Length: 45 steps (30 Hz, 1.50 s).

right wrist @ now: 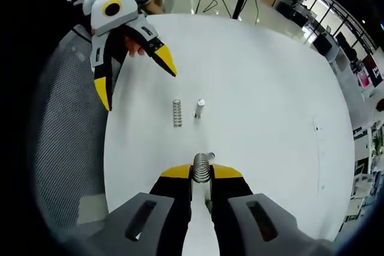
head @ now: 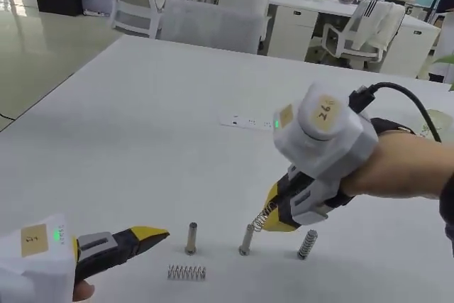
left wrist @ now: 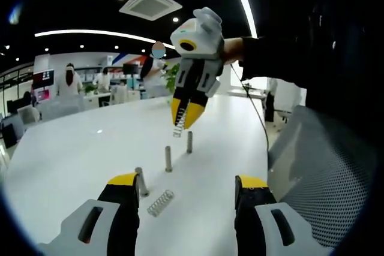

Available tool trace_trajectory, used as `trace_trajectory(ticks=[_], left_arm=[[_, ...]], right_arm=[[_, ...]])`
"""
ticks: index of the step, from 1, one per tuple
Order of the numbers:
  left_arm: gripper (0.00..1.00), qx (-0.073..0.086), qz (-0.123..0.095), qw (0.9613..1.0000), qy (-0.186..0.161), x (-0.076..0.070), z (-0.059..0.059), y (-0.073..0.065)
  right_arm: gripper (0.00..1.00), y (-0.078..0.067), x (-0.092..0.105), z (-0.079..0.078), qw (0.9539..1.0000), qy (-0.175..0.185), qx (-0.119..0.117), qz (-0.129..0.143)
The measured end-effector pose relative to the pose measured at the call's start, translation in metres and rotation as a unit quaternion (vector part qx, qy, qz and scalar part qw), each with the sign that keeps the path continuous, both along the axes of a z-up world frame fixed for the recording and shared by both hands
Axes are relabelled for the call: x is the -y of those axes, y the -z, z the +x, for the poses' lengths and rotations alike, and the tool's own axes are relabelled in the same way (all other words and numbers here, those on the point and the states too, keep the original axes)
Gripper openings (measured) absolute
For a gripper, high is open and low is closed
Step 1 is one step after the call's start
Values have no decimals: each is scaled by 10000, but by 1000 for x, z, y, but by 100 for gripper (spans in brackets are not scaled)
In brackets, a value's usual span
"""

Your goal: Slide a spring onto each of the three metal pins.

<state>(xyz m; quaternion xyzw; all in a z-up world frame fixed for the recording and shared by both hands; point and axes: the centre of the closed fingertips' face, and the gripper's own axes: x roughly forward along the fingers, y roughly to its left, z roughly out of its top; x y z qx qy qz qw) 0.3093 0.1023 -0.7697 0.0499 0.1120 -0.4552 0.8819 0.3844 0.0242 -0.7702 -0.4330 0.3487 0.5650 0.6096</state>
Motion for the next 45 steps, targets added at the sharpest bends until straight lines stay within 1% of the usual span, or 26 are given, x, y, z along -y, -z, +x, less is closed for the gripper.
trace_trajectory(ticks=[3, 5, 8, 12, 17, 31, 38, 45], left_arm=[[60, -8, 10, 10000, -6, 0, 0, 1], [60, -9, 14, 10000, -13, 0, 0, 1], [60, -27, 12, 10000, -23, 0, 1, 2], [60, -40, 15, 10000, -29, 1, 1, 2], [60, -42, 5, 10000, -61, 0, 2, 2], [59, -32, -12, 10000, -74, -1, 3, 2], [59, -37, -12, 10000, -47, 0, 3, 3], [59, -51, -19, 10000, -38, 0, 3, 4]], right_arm=[[8, 6, 1, 6, 10000, 31, -23, -58], [8, 9, 2, 10, 9999, 41, 15, -112], [8, 12, 1, 11, 9999, 30, -45, -118], [8, 16, 0, 12, 9998, -5, -64, -166], [8, 18, -3, 14, 9998, -30, -105, -175], [8, 29, -5, 17, 9992, -54, -250, -322], [8, 40, -7, 17, 9982, -110, -328, -495], [8, 50, -8, 19, 9974, -82, -396, -598]])
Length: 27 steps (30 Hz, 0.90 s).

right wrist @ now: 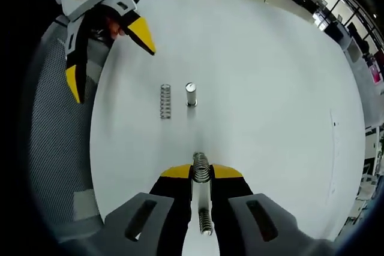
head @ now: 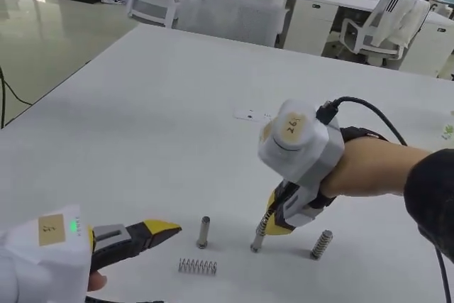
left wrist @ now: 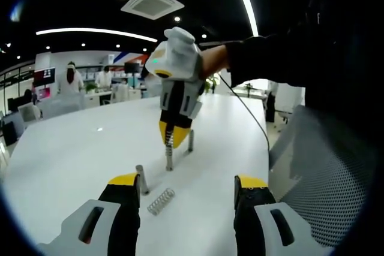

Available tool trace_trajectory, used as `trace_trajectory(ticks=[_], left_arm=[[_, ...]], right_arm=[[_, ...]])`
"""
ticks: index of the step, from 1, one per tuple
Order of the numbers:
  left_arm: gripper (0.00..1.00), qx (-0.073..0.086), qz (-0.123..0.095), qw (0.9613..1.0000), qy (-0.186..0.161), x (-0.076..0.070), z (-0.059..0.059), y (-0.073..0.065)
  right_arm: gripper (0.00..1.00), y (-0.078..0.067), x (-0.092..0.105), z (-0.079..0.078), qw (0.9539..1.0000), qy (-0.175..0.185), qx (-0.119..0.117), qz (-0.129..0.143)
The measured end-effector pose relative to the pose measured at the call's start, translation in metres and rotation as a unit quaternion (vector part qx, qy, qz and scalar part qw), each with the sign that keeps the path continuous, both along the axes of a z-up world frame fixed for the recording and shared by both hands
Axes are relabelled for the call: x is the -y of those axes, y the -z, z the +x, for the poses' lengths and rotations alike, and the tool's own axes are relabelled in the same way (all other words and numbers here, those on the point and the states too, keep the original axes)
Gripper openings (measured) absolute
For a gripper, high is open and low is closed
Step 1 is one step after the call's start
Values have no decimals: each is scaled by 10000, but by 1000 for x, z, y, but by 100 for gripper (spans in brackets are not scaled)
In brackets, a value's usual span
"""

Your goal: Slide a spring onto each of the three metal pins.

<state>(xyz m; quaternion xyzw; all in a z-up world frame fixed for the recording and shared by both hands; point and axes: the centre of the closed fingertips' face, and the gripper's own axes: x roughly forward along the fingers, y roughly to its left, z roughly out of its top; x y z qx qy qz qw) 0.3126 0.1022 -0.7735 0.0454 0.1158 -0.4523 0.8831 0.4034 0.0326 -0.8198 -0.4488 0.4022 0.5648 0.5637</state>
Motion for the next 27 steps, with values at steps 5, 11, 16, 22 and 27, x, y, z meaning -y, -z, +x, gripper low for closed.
trace_trajectory(ticks=[5, 11, 16, 22, 27], left_arm=[[59, -9, 6, 10000, 2, 0, 0, 0], [59, -19, 20, 10000, 10, 0, 0, 1], [59, -34, 34, 10000, 12, 0, 0, 3], [58, -40, 29, 10000, -2, 0, -1, 3], [58, -43, 21, 10000, -18, -1, 0, 3]], right_arm=[[8, 7, 0, 0, 9999, -17, 8, -113], [8, 15, 0, 0, 9999, 22, -31, -156], [8, 21, 1, -1, 9998, 56, -37, -185], [8, 29, 2, -1, 9997, 112, -83, -209], [8, 33, 0, -3, 9996, 184, -145, -157]])
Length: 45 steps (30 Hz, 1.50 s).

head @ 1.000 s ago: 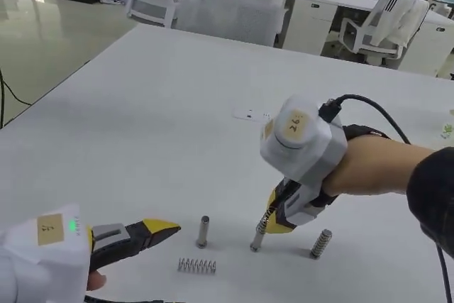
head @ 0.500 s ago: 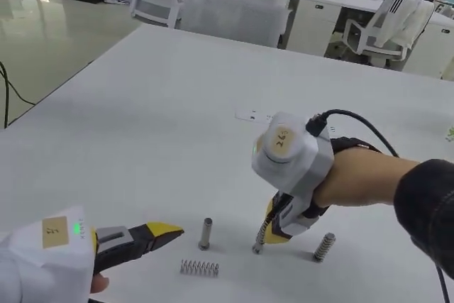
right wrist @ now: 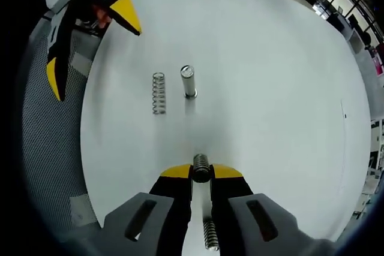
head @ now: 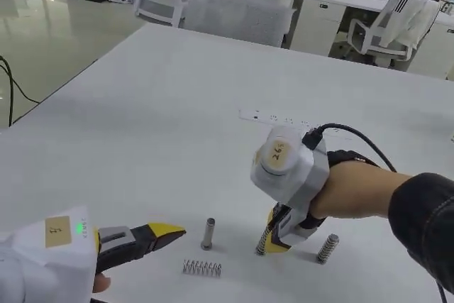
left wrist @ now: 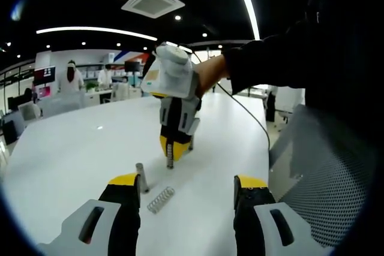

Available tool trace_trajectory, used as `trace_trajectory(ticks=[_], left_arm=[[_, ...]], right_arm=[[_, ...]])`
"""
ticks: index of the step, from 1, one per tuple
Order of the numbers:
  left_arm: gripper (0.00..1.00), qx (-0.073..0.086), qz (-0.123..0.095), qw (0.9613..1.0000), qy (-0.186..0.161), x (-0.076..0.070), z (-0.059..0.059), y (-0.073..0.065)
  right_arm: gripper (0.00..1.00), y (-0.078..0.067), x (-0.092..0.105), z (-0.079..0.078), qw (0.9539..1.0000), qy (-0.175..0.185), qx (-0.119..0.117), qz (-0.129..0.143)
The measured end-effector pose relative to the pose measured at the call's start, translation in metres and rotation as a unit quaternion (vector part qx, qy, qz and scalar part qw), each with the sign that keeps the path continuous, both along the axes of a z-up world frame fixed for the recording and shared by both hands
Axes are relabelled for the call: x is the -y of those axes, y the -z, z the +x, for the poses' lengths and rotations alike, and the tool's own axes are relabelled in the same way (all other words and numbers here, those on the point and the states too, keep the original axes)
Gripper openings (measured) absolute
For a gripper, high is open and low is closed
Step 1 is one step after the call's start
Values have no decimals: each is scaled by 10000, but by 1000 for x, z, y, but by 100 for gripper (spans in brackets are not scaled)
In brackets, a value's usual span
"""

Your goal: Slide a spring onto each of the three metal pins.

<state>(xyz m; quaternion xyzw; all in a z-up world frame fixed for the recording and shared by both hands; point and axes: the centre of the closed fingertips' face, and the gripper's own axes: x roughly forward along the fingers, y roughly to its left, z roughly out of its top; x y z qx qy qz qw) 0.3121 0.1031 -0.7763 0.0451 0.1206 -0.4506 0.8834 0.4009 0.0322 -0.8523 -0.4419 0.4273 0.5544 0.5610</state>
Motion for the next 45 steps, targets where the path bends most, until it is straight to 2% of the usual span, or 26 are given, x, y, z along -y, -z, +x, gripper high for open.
trace_trajectory(ticks=[9, 15, 23, 33, 38, 45], left_arm=[[58, 8, 5, 10000, -7, 0, 1, 0], [58, 16, 18, 10000, 6, 0, 1, 0], [58, 43, 13, 10000, 8, 0, 0, -1], [58, 54, 27, 10000, 31, 0, -1, -1], [58, 56, 57, 10000, 50, 1, -1, -1], [58, 54, 71, 10000, 41, 0, -1, -1]], right_arm=[[9, 2, 2, -1, 10000, 12, -75, -38], [14, 0, 4, -2, 10000, 39, -56, 7], [14, -3, 11, -1, 9998, 170, -22, 41], [14, -3, 21, -16, 9996, 273, -88, 14], [13, -6, 13, -31, 9994, 222, -169, 180], [13, -7, 6, -46, 9993, 160, -217, 272]])
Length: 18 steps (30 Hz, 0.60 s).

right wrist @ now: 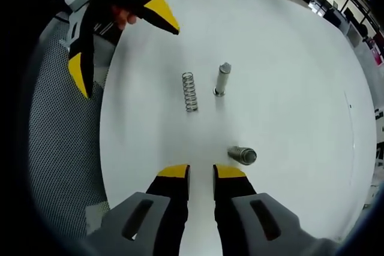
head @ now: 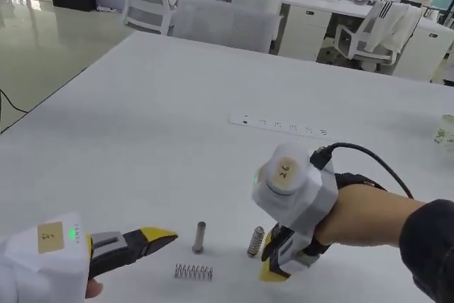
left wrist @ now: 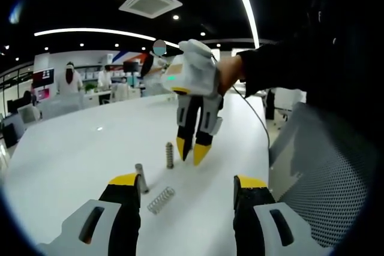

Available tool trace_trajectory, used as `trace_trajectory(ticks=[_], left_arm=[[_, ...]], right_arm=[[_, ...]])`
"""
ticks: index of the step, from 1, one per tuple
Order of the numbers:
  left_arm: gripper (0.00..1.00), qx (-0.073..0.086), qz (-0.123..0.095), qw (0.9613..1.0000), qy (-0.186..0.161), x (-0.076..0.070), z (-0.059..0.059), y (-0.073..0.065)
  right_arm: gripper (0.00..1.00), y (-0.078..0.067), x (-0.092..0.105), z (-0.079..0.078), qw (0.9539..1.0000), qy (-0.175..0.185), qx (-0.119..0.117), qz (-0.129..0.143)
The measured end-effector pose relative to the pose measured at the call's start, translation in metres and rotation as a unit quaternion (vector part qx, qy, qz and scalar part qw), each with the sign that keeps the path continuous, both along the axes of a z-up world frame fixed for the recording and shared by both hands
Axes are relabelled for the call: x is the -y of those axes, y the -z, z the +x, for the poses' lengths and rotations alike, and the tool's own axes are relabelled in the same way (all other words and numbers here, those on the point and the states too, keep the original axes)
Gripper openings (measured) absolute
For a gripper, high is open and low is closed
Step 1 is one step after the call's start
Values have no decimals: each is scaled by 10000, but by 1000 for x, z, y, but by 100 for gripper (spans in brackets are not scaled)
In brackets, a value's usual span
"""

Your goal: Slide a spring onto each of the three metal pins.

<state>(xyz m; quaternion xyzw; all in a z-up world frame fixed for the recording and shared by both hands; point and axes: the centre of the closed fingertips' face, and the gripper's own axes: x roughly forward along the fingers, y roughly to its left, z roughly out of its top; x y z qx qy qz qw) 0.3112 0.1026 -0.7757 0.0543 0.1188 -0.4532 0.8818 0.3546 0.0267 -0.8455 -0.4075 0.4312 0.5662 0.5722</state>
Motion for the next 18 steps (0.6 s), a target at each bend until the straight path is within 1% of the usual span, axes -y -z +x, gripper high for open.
trace_trajectory(ticks=[3, 8, 10, 13, 18], left_arm=[[58, 3, 1, 10000, -9, 0, 0, 0], [58, 7, 32, 10000, -3, 0, 0, 0], [58, 10, 35, 10000, -7, 0, 0, 0], [57, 16, 42, 10000, -8, 0, -1, -1], [57, 18, 52, 10000, -7, -1, -2, 0]], right_arm=[[13, -2, -7, -8, 9999, -62, -30, 88], [13, -8, -22, -14, 9995, -186, -21, 257], [13, -9, -26, -15, 9993, -212, 1, 295], [13, -10, -33, -14, 9990, -291, 96, 328], [13, -9, -43, -11, 9986, -386, 152, 336]])
